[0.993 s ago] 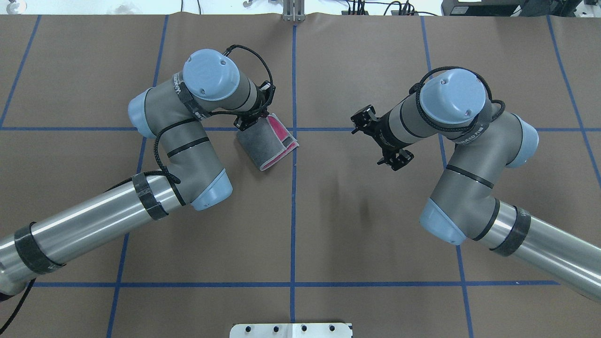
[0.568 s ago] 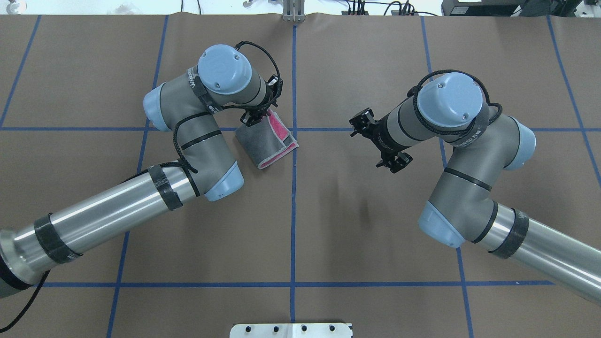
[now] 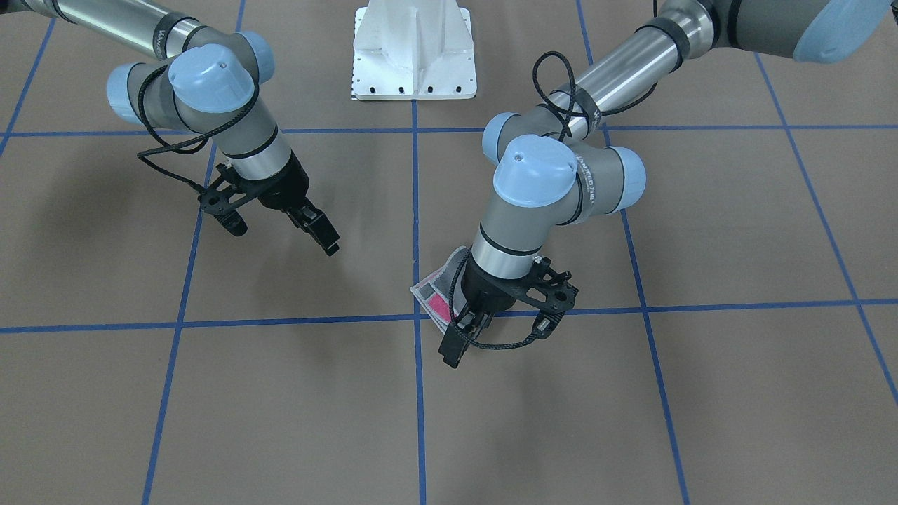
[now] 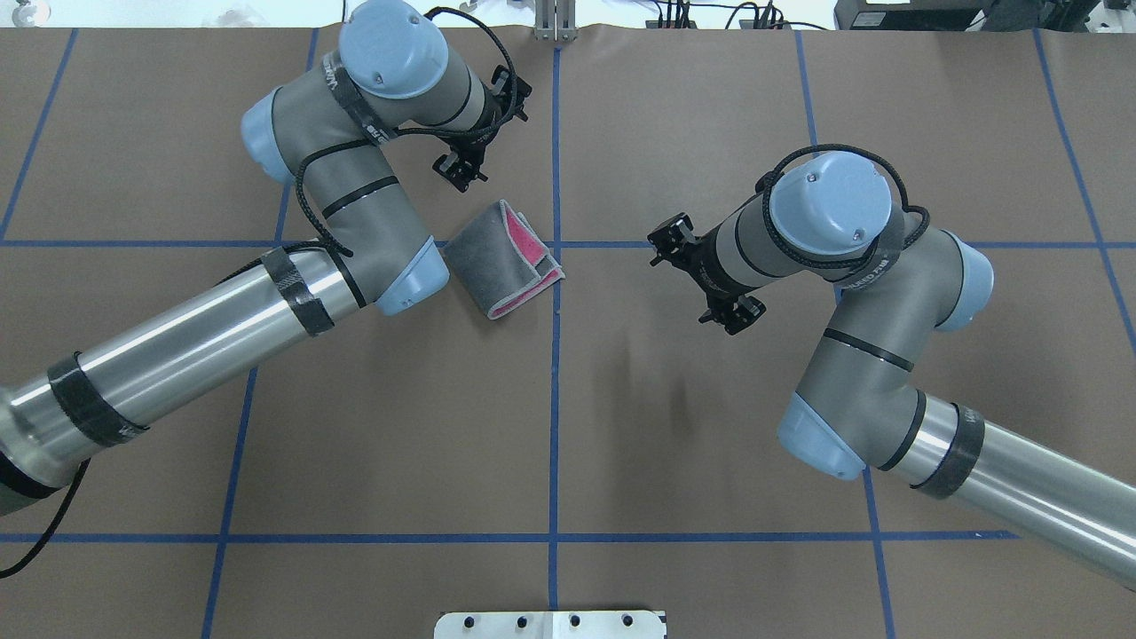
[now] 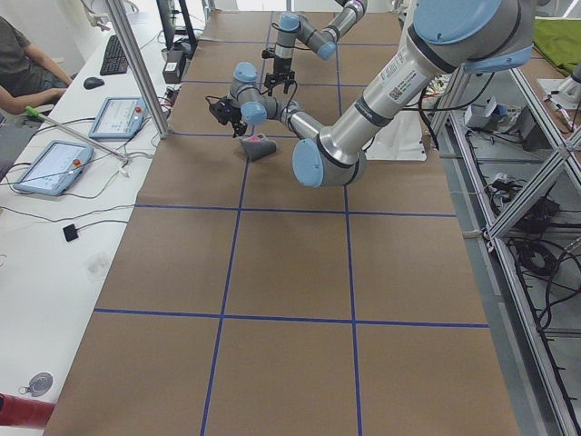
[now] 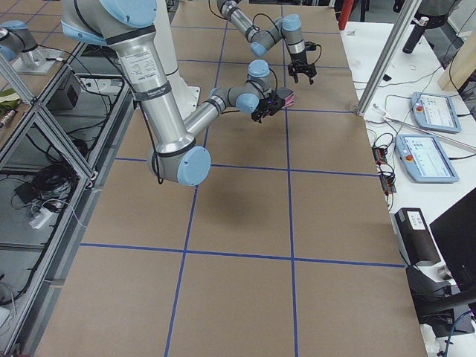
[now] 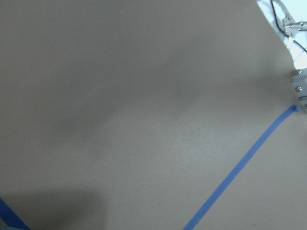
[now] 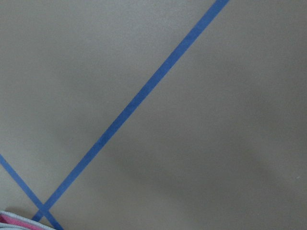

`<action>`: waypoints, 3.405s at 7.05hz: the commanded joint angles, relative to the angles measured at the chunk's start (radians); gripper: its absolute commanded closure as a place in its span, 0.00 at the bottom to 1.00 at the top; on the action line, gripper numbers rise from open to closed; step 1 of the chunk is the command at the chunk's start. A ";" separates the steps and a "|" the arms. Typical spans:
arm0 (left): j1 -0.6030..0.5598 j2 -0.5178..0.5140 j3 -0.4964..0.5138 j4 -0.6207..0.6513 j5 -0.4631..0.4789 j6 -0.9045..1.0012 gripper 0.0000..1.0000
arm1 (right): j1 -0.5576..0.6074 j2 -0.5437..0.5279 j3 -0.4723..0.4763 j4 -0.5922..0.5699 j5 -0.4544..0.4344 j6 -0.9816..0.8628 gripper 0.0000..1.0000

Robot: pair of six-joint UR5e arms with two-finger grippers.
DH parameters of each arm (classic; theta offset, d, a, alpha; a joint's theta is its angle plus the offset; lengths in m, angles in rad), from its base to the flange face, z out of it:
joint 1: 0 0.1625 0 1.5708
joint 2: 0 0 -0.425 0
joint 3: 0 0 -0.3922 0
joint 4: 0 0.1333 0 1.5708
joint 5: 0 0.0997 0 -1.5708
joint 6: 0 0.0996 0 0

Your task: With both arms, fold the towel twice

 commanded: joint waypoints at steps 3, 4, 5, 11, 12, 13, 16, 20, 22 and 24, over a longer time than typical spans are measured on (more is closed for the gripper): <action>-0.020 0.246 -0.343 0.076 -0.122 0.007 0.00 | -0.076 0.202 -0.159 0.012 -0.119 0.023 0.00; -0.020 0.284 -0.392 0.076 -0.128 0.007 0.00 | -0.079 0.239 -0.196 0.014 -0.121 0.031 0.00; -0.020 0.298 -0.413 0.077 -0.128 0.007 0.00 | -0.081 0.309 -0.304 0.102 -0.123 0.092 0.00; -0.020 0.298 -0.413 0.077 -0.126 0.007 0.00 | -0.101 0.355 -0.446 0.256 -0.132 -0.235 0.11; -0.017 0.298 -0.410 0.077 -0.125 0.007 0.00 | -0.099 0.353 -0.449 0.258 -0.132 -0.269 0.15; -0.014 0.298 -0.407 0.077 -0.123 0.006 0.00 | -0.095 0.355 -0.456 0.264 -0.135 -0.270 0.19; -0.012 0.298 -0.405 0.077 -0.122 0.006 0.00 | -0.082 0.362 -0.469 0.267 -0.135 -0.356 0.37; -0.015 0.300 -0.414 0.077 -0.123 0.006 0.00 | -0.082 0.393 -0.529 0.274 -0.136 -0.365 0.33; -0.017 0.300 -0.414 0.077 -0.123 0.006 0.00 | -0.082 0.408 -0.552 0.275 -0.138 -0.363 0.33; -0.017 0.300 -0.414 0.079 -0.123 0.006 0.00 | -0.082 0.398 -0.552 0.273 -0.129 -0.365 0.34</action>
